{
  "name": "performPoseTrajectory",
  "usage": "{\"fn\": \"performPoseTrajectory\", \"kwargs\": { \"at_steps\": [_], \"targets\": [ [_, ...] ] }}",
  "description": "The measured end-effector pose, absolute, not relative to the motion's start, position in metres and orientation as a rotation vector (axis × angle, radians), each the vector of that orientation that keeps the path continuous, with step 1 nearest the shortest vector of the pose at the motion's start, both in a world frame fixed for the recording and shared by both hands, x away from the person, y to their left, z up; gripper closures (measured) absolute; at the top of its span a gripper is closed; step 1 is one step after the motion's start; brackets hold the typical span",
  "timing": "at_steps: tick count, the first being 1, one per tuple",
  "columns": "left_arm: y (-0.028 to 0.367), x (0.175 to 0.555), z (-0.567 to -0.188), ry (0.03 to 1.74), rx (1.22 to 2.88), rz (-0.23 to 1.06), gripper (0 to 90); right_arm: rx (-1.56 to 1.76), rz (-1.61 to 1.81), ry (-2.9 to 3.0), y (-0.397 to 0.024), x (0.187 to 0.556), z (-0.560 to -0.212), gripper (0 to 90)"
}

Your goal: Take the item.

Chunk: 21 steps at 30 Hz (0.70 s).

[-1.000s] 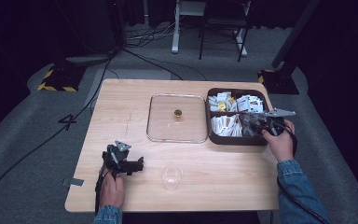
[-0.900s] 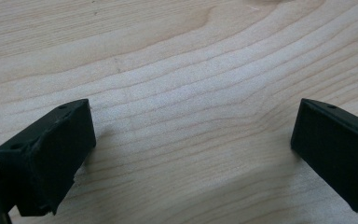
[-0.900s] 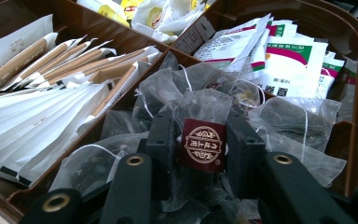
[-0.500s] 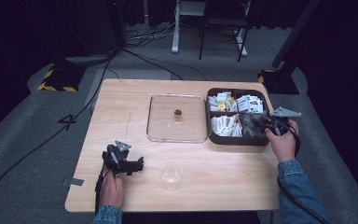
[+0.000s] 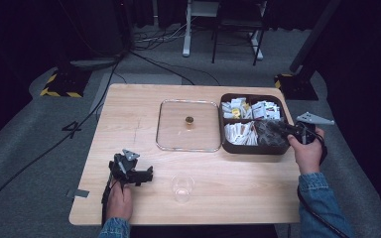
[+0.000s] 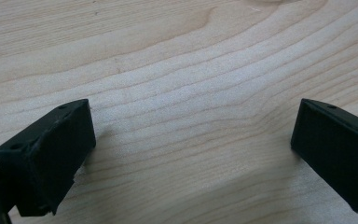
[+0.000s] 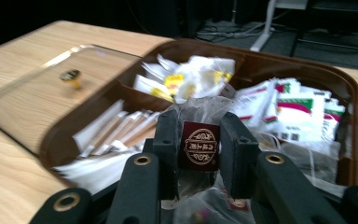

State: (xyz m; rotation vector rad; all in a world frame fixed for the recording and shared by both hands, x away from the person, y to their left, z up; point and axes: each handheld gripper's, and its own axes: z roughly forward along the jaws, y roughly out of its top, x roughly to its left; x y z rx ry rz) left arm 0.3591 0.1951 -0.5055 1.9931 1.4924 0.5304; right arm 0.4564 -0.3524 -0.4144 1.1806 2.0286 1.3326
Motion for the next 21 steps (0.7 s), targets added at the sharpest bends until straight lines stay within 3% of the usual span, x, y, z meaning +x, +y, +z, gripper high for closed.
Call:
{"fn": "performPoseTrajectory", "kwargs": {
  "at_steps": [21],
  "targets": [
    [0.194, 0.36, -0.505, 1.499, 1.993, 0.534, 0.1, 1.027, 1.472, 2.065, -0.319, 0.416, -0.367, 71.2]
  ]
}}
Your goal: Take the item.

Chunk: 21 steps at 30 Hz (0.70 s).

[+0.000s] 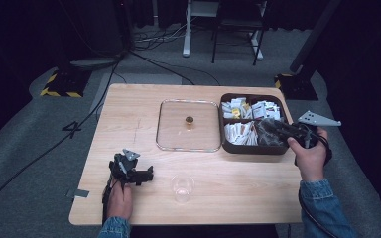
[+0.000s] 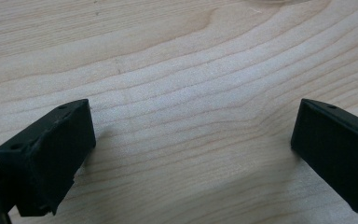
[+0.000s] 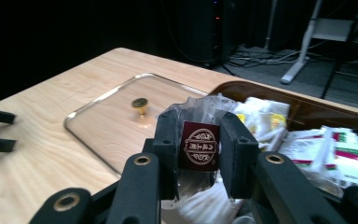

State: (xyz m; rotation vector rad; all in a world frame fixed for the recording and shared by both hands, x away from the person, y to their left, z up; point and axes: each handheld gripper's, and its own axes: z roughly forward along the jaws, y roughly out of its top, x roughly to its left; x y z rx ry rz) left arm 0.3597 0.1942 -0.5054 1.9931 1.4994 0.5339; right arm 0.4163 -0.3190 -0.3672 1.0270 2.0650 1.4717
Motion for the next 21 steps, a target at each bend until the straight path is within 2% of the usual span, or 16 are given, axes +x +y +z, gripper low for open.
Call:
{"fn": "performPoseTrajectory", "kwargs": {
  "at_steps": [21],
  "targets": [
    [0.194, 0.36, -0.505, 1.5, 1.991, 0.534, 0.1, 0.778, 1.651, 2.279, -0.249, 0.38, -0.357, 71.2]
  ]
}}
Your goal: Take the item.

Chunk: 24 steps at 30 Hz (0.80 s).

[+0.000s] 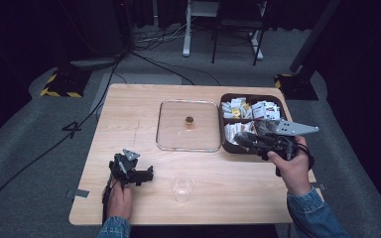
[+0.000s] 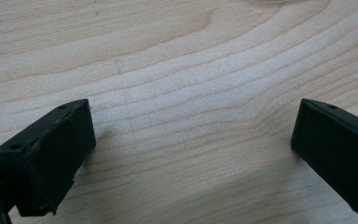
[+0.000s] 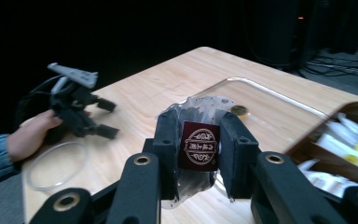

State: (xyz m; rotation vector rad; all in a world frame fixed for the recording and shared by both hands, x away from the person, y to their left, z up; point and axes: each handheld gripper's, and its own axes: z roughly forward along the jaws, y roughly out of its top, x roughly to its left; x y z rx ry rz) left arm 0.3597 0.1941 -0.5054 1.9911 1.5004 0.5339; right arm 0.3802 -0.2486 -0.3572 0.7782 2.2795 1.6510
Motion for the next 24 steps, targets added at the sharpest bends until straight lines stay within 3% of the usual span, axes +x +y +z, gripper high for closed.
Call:
{"fn": "performPoseTrajectory", "kwargs": {
  "at_steps": [24],
  "targets": [
    [0.194, 0.36, -0.505, 1.5, 1.992, 0.537, 0.1, 0.55, 1.763, 2.462, -0.174, 0.355, -0.371, 71.1]
  ]
}}
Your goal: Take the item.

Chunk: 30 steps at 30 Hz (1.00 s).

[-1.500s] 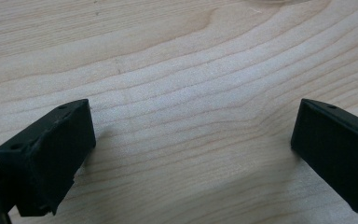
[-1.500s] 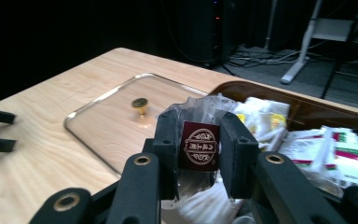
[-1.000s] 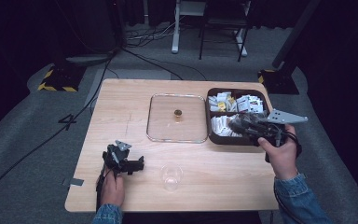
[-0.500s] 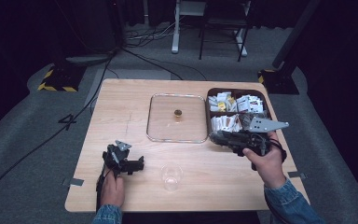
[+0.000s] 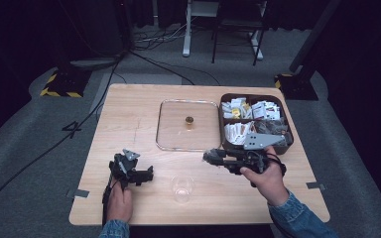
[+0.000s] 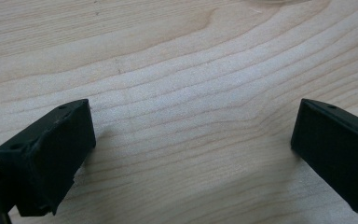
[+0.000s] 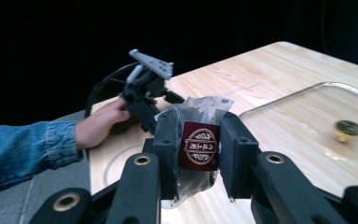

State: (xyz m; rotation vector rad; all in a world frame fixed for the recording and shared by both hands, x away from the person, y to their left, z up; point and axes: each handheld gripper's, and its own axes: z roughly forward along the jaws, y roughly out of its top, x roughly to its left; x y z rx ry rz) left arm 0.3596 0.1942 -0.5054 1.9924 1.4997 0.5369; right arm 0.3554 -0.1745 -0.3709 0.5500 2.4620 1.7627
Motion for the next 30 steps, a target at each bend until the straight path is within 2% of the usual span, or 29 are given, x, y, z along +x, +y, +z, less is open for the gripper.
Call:
{"fn": "performPoseTrajectory", "kwargs": {
  "at_steps": [12, 30],
  "targets": [
    [0.195, 0.36, -0.505, 1.496, 1.995, 0.538, 0.1, 0.465, 1.83, 2.545, -0.136, 0.341, -0.387, 70.6],
    [0.194, 0.36, -0.505, 1.497, 1.994, 0.533, 0.1, 0.425, 1.816, 2.581, -0.111, 0.332, -0.403, 70.6]
  ]
}}
